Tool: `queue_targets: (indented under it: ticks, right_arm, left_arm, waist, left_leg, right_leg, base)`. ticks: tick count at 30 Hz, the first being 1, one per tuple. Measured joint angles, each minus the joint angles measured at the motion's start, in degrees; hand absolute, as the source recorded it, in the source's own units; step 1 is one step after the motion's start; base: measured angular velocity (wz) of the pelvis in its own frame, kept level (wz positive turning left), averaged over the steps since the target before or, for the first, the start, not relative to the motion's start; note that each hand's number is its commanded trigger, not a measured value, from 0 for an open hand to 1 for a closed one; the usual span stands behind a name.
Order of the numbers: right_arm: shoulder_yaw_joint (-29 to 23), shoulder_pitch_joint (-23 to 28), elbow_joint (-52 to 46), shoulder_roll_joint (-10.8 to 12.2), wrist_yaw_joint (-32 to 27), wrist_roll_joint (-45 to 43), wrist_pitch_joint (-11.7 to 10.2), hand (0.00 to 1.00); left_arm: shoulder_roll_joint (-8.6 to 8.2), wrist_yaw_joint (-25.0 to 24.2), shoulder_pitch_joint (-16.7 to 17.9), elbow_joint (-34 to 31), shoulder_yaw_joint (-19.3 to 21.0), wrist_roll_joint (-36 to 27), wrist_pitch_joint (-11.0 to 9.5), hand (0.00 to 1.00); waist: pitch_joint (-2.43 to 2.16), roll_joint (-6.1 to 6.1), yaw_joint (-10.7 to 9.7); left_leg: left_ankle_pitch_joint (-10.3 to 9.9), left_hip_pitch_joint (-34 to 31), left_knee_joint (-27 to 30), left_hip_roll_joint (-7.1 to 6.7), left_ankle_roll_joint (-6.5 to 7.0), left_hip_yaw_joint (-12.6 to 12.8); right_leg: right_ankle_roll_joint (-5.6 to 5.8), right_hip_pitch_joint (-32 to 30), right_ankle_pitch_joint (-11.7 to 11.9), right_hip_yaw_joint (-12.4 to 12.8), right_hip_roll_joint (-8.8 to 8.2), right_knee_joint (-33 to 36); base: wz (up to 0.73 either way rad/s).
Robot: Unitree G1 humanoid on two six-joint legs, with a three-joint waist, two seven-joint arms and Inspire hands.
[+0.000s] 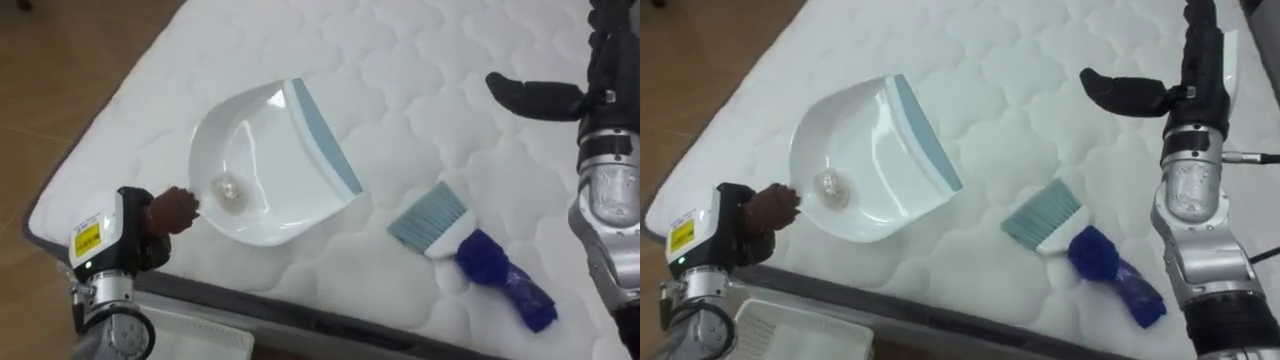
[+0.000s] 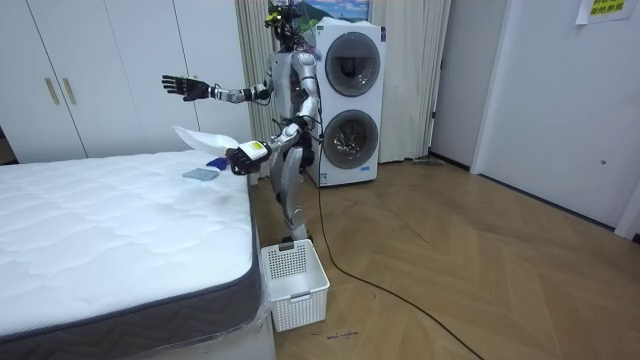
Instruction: Clean bed
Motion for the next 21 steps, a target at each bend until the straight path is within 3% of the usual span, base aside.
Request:
queue_targets:
  ticks: [3, 6, 7, 8, 9, 10, 11, 12, 13, 15, 16, 17, 21]
  right_arm:
    - [-1.31, 1.50, -2.01, 0.00, -0.09, 0.08, 0.56, 0.00]
    - [-2.55, 5.00, -5.88, 0.00, -0.52, 0.17, 0.65, 0.00]
    - [-2.63, 6.65, -7.21, 0.04, -0.73, -0.35, 0.68, 0.00]
    - [-2.73, 7.99, -8.92, 0.04, -0.69, -1.03, 0.68, 0.00]
    - [-2.73, 8.43, -9.29, 0.06, -0.59, -1.36, 0.67, 0.00]
    - [-2.75, 8.97, -9.82, 0.09, -0.46, -2.20, 0.68, 0.00]
    - [-2.74, 9.21, -10.86, 0.12, -0.10, -2.65, 0.68, 0.00]
    - [-2.74, 9.39, -11.50, 0.12, -0.04, -2.94, 0.66, 0.00]
    - [-2.91, 10.26, -12.75, 0.11, -0.20, -3.71, 0.59, 0.00]
    - [-3.36, 10.71, -13.01, 0.09, -0.74, -4.93, 0.11, 0.00]
    - [-3.43, 10.73, -12.99, 0.09, -0.91, -4.94, 0.10, 0.00]
    - [-3.42, 10.73, -12.98, 0.08, -0.83, -4.99, 0.09, 0.00]
    - [-2.40, 10.88, -12.99, 0.13, -0.04, -5.03, 0.08, 0.00]
  left_arm:
    - [-0.01, -1.42, 0.37, -0.80, 0.08, 0.10, 0.00, 1.00]
    - [-0.02, -2.20, 0.75, -2.29, 0.49, -0.38, -0.03, 1.00]
    - [-0.04, -2.23, 0.74, -2.88, 0.59, -0.29, -0.02, 1.00]
    - [-0.09, -2.24, 0.73, -3.63, 0.76, -0.27, -0.06, 1.00]
    - [-0.10, -2.26, 0.73, -3.72, 0.76, -0.25, -0.06, 1.00]
    - [-0.11, -2.29, 0.74, -3.75, 1.01, 0.05, -0.06, 1.00]
    - [-0.10, -2.30, 0.73, -3.75, 1.79, 0.06, -0.05, 1.00]
    - [-0.06, -2.29, 0.72, -3.75, 2.28, 0.05, -0.05, 1.00]
    - [-0.12, -2.32, 0.74, -3.66, 2.88, 0.03, 0.00, 1.00]
    - [-0.41, -2.31, 0.81, -3.77, 2.87, -0.05, -0.06, 1.00]
    - [-0.57, -2.31, 0.81, -3.78, 2.85, -0.05, -0.10, 1.00]
    - [-0.63, -2.30, 0.81, -3.82, 2.85, -0.05, -0.10, 1.00]
    - [-0.64, -2.29, 2.63, -3.78, 2.98, -3.00, -0.09, 1.00]
  waist:
    - [-0.13, 0.04, -0.01]
    - [-0.18, 0.12, -0.53]
    - [-0.49, 0.01, -1.42]
    - [-0.48, 0.01, -1.54]
    - [-0.45, 0.00, -1.48]
    - [-0.33, 0.20, -1.41]
    - [-0.09, 0.61, -1.39]
    - [-0.05, 0.64, -1.48]
    - [-0.07, 0.59, -2.06]
    - [-0.18, 0.30, -1.52]
    - [-0.16, 0.25, -1.35]
    - [-0.08, 0.11, -1.06]
    - [0.20, -0.39, 1.84]
  left_leg:
    - [-0.05, 1.27, -0.55, -1.26, 0.09, -1.30]
    - [-0.13, 2.08, -0.95, -2.91, 0.42, -4.69]
    - [-0.01, 2.24, -1.15, -3.73, 0.61, -7.08]
    - [0.29, 2.43, -1.62, -4.55, 0.77, -9.17]
    - [0.53, 2.71, -1.77, -5.04, 0.77, -10.40]
    - [0.74, 3.23, -1.70, -5.95, 0.63, -14.19]
    - [1.03, 3.06, -1.66, -6.46, 0.13, -18.07]
    - [1.24, 2.87, -1.83, -6.67, -0.20, -19.44]
    - [1.70, 2.54, -2.04, -7.13, -0.78, -21.68]
    - [2.10, 2.05, -2.64, -7.19, -1.34, -21.49]
    - [2.36, 1.74, -2.81, -6.70, -1.44, -19.59]
    - [2.60, 1.31, -2.77, -5.90, -1.55, -18.36]
    - [2.98, 0.97, -3.52, -5.92, -2.11, -18.75]
  right_leg:
    - [0.69, 2.59, -0.39, -0.14, -0.20, -0.14]
    - [1.19, 4.97, -0.67, 1.22, 0.07, 0.15]
    - [1.22, 5.50, -0.65, 2.89, 0.43, 0.30]
    - [1.33, 5.14, -0.61, 6.05, 0.77, 1.11]
    - [1.61, 4.81, -0.58, 7.42, 0.87, 1.61]
    - [2.50, 4.29, -1.32, 10.91, 1.98, 1.29]
    - [2.21, 2.88, -1.21, 14.29, 3.80, -2.04]
    - [2.08, 1.86, -0.43, 15.33, 4.45, -3.75]
    - [0.64, 1.20, 2.38, 15.07, 4.82, -4.59]
    - [-0.20, 2.49, 1.98, 12.93, 4.77, -4.78]
    - [-0.55, 2.76, 1.65, 11.67, 4.83, -4.99]
    - [-0.84, 2.50, 1.16, 11.52, 4.98, -5.26]
    - [-1.32, 2.59, 0.51, 10.98, 5.59, -5.97]
  base:
    - [0.49]
    - [0.92]
    - [1.08]
    - [1.01]
    - [0.76]
    - [0.59]
    - [0.58]
    - [0.80]
    - [0.90]
    - [0.78]
    - [0.59]
    - [0.55]
    - [0.20]
